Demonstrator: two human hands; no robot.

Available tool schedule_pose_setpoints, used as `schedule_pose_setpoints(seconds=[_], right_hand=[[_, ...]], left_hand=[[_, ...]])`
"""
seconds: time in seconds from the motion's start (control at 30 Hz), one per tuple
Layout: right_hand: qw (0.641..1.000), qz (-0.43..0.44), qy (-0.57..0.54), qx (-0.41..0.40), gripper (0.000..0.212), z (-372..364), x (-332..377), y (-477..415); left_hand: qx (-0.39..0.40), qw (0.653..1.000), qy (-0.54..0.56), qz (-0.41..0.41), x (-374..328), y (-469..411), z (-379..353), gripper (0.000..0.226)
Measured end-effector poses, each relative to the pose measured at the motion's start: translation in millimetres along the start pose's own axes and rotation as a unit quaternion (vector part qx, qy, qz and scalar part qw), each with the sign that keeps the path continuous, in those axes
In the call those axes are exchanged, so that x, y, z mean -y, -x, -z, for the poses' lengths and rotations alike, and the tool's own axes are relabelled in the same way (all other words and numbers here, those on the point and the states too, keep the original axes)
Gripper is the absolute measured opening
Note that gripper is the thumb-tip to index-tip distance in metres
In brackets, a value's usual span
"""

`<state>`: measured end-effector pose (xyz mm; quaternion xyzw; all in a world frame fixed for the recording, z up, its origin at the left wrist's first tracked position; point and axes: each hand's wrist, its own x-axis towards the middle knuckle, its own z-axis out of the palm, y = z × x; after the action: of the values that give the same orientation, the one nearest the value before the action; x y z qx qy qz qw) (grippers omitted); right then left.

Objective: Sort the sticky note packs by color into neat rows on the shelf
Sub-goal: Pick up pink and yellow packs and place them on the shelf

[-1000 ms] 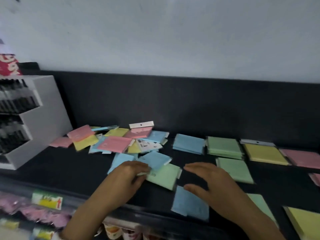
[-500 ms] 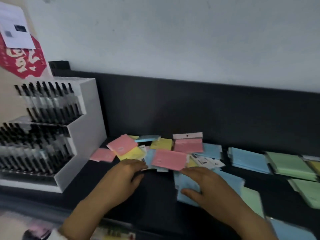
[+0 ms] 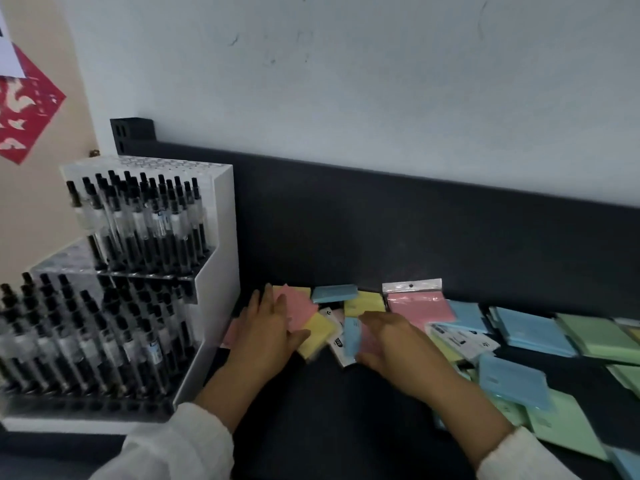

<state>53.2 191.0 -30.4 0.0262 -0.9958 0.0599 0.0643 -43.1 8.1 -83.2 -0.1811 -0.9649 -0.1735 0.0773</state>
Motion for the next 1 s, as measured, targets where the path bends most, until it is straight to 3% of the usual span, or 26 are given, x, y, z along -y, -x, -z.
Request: schedule_pose_setpoints(seconds=[0.2, 0.4, 0.5, 0.67, 0.87, 1.0], right_hand=[[1.000, -0.014, 0.003, -0.007, 0.056, -19.1, 8.8, -28.3], [0.996, -0.048, -0.030, -0.061, 0.058, -48.9, 14.3, -39.7], [0.992, -0.012, -0.080, -0.095, 0.074, -55.1, 23.8, -39.9], [1.000, 0.012, 0.002, 0.020, 0.095, -67.2, 42.2, -40.2], [1.000, 0.009, 0.003, -0.027, 0.052, -67.0, 40.0, -46.7], [0.981, -0.050, -0.162, -0.095, 0.022, -52.2, 37.1, -41.6]], left_hand=[[-0.007, 0.990, 0.127, 0.058, 12.0, -0.1, -17.7, 0.083], [-0.128, 0.976, 0.175, 0.025, 13.3, 2.5, -18.4, 0.073], [-0.187, 0.959, 0.210, 0.043, 12.6, -3.1, -15.5, 0.071], [-0.246, 0.933, 0.256, 0.068, 10.9, -6.2, -10.9, 0.068], [-0.247, 0.925, 0.279, 0.072, 10.8, -5.3, -9.1, 0.065], [-0.251, 0.919, 0.297, 0.066, 9.6, -2.3, -5.0, 0.064]])
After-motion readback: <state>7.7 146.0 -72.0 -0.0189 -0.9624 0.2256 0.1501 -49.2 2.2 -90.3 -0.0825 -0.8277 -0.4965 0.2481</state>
